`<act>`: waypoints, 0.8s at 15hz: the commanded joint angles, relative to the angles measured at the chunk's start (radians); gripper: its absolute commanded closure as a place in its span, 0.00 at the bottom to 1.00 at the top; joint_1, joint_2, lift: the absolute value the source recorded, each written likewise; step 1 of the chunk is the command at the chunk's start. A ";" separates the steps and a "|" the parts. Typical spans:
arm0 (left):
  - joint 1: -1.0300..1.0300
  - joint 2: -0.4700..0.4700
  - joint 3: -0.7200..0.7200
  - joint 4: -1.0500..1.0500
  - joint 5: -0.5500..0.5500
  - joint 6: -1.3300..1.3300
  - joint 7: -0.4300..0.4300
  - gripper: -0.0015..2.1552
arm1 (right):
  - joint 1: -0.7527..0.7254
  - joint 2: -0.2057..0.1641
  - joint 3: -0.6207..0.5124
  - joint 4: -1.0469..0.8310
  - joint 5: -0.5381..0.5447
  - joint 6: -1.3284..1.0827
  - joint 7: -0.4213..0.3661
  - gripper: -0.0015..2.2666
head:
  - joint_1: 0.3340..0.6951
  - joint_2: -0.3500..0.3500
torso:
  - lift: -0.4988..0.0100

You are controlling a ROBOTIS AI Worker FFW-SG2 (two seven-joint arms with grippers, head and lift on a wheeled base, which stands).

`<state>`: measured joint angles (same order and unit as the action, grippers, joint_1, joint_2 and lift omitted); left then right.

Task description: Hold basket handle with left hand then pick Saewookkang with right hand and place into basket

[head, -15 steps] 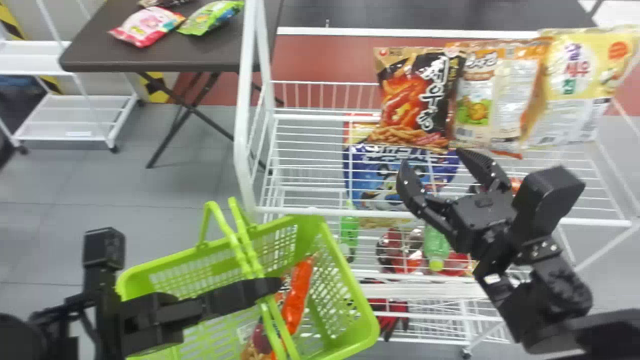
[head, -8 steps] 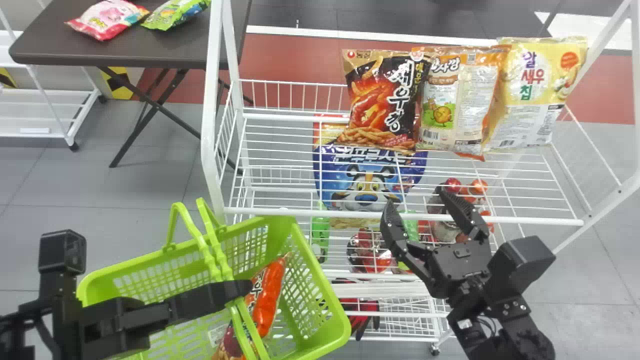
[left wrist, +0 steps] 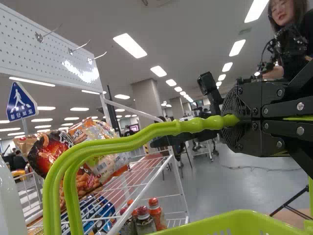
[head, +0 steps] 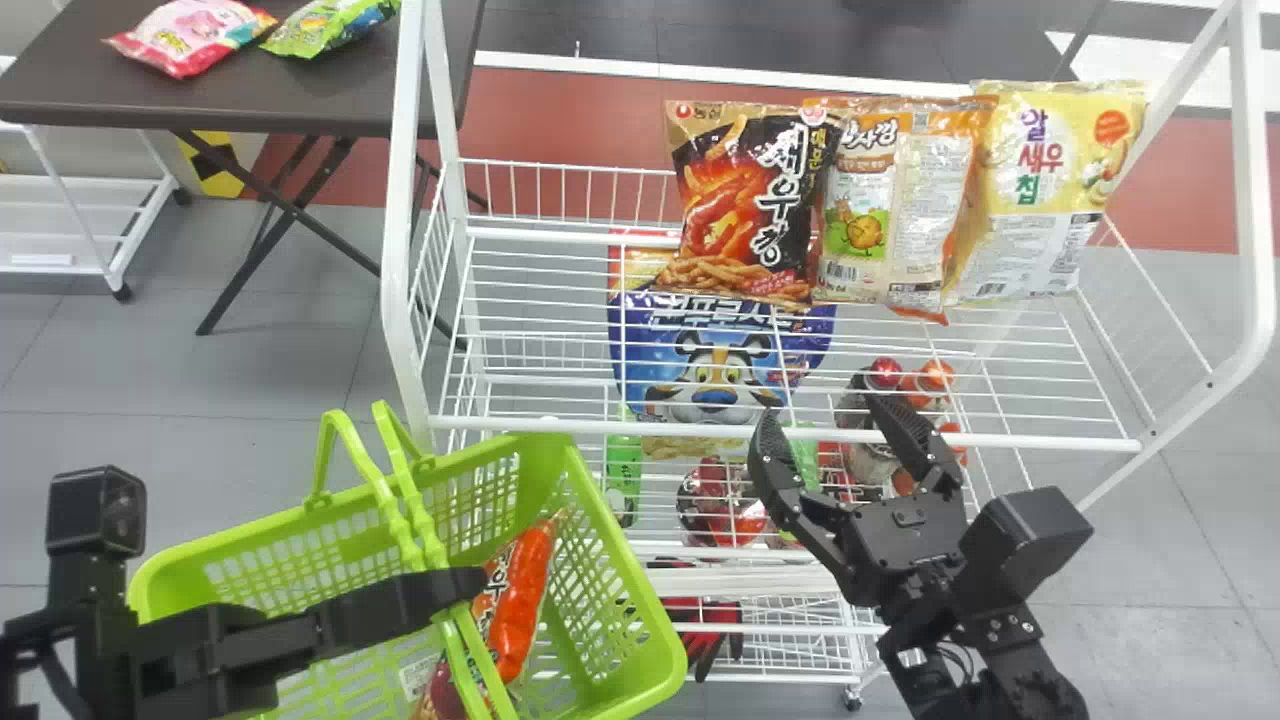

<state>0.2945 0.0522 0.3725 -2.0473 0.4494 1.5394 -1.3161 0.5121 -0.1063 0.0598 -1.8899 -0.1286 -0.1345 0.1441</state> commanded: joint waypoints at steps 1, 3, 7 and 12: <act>0.000 0.000 0.000 0.001 0.000 0.032 0.000 1.00 | 0.002 0.002 0.000 0.000 0.000 -0.001 0.000 0.04 | 1.00 0.36 | 0.96; 0.000 0.000 0.000 0.001 0.000 0.032 0.000 1.00 | 0.002 0.002 0.000 0.000 0.000 -0.001 -0.005 0.04 | 1.00 0.36 | 0.96; -0.001 0.000 0.000 0.001 0.000 0.032 0.000 1.00 | 0.003 0.004 0.000 0.000 -0.002 -0.001 -0.006 0.04 | 1.00 0.35 | 0.96; -0.001 0.000 0.003 0.002 0.000 0.032 0.000 1.00 | 0.003 0.004 -0.002 0.002 0.001 -0.001 -0.020 0.04 | 1.00 0.35 | 0.96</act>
<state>0.2933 0.0521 0.3754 -2.0452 0.4494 1.5394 -1.3161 0.5154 -0.1028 0.0588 -1.8884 -0.1276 -0.1357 0.1240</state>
